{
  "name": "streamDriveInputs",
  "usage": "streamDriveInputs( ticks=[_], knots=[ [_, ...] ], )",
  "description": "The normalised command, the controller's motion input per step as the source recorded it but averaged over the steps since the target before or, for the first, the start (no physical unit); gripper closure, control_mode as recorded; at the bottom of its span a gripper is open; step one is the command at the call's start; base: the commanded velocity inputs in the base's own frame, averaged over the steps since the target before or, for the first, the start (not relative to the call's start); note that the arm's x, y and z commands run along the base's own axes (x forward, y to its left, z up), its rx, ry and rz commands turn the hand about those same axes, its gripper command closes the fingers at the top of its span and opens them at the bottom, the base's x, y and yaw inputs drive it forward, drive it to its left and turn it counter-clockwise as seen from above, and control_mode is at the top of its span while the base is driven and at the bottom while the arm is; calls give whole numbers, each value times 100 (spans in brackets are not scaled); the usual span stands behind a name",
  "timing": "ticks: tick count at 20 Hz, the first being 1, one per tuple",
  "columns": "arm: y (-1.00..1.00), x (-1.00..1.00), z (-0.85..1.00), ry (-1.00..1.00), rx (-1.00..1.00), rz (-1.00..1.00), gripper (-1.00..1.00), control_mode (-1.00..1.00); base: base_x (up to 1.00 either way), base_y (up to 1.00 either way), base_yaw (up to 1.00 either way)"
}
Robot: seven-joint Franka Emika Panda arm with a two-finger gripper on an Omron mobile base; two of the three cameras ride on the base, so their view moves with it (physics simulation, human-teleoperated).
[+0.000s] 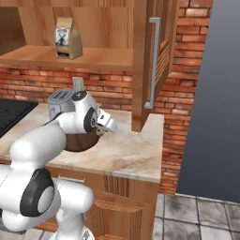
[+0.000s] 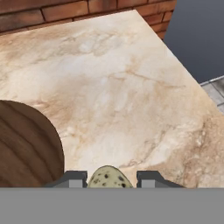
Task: Pick the egg and butter from the fridge and place them by the bowl for mixing.
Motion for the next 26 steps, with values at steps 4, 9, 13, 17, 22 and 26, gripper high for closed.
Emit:
streamDriveInputs(
  ticks=[4,9,13,17,22,26],
  knots=[
    [-3,47,-32,0,0,4,100,-100,0,0,0],
    [-8,31,-25,0,2,11,100,-100,0,0,0],
    [-8,26,-20,0,3,12,100,-100,0,0,0],
    [-2,2,-2,0,0,2,100,-100,0,0,0],
    [0,10,-19,0,0,0,100,-100,0,0,0],
    [0,24,-24,0,0,0,100,-100,0,0,0]
  ],
)
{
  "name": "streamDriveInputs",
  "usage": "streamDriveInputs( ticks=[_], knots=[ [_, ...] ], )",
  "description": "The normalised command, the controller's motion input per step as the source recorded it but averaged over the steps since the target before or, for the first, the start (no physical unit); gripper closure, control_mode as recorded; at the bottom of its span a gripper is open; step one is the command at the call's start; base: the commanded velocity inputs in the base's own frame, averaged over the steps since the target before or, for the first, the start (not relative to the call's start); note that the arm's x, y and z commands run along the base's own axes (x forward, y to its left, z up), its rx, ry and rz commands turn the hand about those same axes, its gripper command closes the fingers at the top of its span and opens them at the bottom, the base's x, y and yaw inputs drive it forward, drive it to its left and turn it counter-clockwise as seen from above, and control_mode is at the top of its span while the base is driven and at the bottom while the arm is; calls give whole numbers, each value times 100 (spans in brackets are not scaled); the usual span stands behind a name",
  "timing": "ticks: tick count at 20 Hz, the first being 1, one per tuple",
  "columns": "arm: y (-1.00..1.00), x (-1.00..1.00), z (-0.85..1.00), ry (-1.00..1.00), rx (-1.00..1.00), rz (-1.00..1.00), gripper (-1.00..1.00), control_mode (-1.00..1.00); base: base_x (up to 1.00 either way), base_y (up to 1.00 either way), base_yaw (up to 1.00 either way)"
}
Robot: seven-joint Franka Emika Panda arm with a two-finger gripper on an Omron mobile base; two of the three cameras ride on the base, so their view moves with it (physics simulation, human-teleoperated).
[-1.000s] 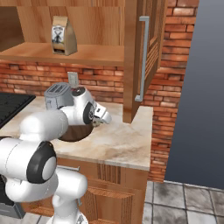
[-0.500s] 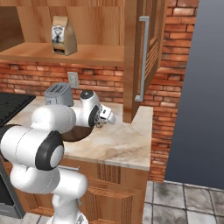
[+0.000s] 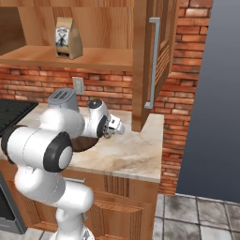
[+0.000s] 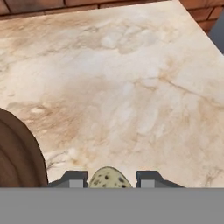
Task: Pick the egg and butter from the fridge and place them by the bowl for mixing.
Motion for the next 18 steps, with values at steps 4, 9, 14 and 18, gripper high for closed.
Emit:
streamDriveInputs(
  ticks=[4,9,14,18],
  knots=[
    [0,31,-23,0,0,0,100,-100,0,0,0],
    [0,24,-24,0,0,0,100,-100,0,0,0],
    [0,13,-30,0,0,1,100,-100,0,0,0],
    [0,1,-14,0,0,1,-100,-100,0,0,0]
  ],
)
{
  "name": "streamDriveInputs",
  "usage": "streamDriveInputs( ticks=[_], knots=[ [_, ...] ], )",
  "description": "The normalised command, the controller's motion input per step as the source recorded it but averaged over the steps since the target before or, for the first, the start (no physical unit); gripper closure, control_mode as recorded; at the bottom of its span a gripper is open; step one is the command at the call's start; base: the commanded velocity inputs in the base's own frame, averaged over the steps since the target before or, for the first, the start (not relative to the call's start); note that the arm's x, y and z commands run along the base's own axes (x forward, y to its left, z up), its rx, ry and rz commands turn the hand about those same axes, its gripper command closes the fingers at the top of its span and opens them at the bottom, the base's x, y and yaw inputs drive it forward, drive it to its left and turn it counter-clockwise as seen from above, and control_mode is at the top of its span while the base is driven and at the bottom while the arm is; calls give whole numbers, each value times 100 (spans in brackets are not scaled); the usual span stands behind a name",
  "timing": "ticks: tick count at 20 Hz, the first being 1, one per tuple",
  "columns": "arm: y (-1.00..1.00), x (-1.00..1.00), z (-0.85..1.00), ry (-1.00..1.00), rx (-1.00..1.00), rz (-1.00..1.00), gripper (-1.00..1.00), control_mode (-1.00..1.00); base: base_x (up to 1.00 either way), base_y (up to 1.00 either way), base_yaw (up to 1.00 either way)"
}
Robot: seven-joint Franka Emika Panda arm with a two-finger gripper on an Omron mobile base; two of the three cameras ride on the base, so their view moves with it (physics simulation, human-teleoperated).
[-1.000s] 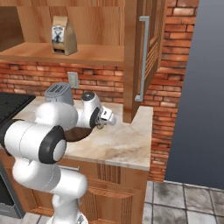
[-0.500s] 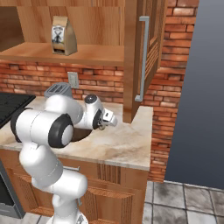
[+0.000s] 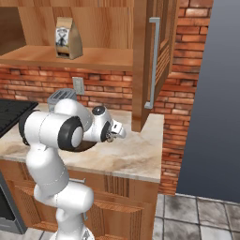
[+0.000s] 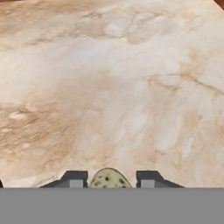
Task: Pick the egg and butter from the fridge and place them by the bowl for mixing.
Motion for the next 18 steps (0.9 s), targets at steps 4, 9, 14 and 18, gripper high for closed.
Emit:
streamDriveInputs(
  ticks=[4,9,14,18],
  knots=[
    [0,0,0,0,0,0,-100,-100,0,0,0],
    [0,3,24,0,0,-2,-100,-100,0,0,0],
    [13,-34,97,-14,-1,-1,-100,-100,0,0,0],
    [29,-92,100,-27,-5,0,-100,-100,0,0,0]
  ],
)
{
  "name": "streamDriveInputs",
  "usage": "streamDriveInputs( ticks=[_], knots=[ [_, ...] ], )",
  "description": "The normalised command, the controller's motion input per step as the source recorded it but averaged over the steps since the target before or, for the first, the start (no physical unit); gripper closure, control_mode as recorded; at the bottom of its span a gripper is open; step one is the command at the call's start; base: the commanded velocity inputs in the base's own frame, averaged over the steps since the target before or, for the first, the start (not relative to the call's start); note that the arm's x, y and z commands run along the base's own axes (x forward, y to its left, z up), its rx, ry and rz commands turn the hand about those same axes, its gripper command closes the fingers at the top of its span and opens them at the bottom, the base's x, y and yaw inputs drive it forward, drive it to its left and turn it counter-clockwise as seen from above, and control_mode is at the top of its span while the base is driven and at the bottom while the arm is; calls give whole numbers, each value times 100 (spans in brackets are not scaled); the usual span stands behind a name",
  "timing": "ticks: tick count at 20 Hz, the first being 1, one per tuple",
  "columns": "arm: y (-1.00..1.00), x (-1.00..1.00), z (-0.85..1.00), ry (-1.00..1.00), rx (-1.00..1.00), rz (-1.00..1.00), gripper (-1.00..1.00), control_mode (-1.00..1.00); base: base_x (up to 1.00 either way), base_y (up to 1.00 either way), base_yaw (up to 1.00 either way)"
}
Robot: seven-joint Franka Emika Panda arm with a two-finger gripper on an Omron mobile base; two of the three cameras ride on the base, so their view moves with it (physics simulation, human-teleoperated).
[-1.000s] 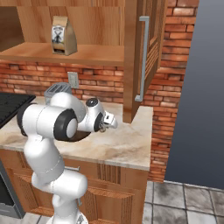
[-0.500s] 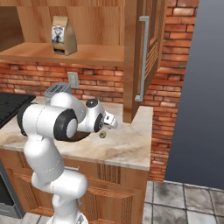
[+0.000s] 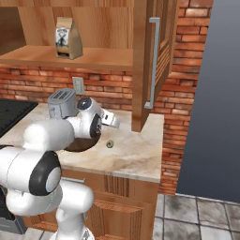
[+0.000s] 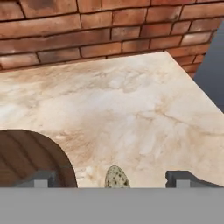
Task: Pick the egg and butter from the fridge and place them by the bowl for mixing.
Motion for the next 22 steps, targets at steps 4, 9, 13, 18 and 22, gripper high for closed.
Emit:
streamDriveInputs(
  ticks=[4,9,13,18,22],
  knots=[
    [31,-100,100,-41,-14,0,-100,-100,0,0,0],
    [28,-83,98,-59,-30,0,-100,-100,0,0,0],
    [6,-23,24,-23,-11,0,-100,-100,0,0,0],
    [3,-7,-2,1,0,0,-100,100,-73,44,9],
    [0,0,0,0,0,0,-100,100,-98,76,-12]
  ],
)
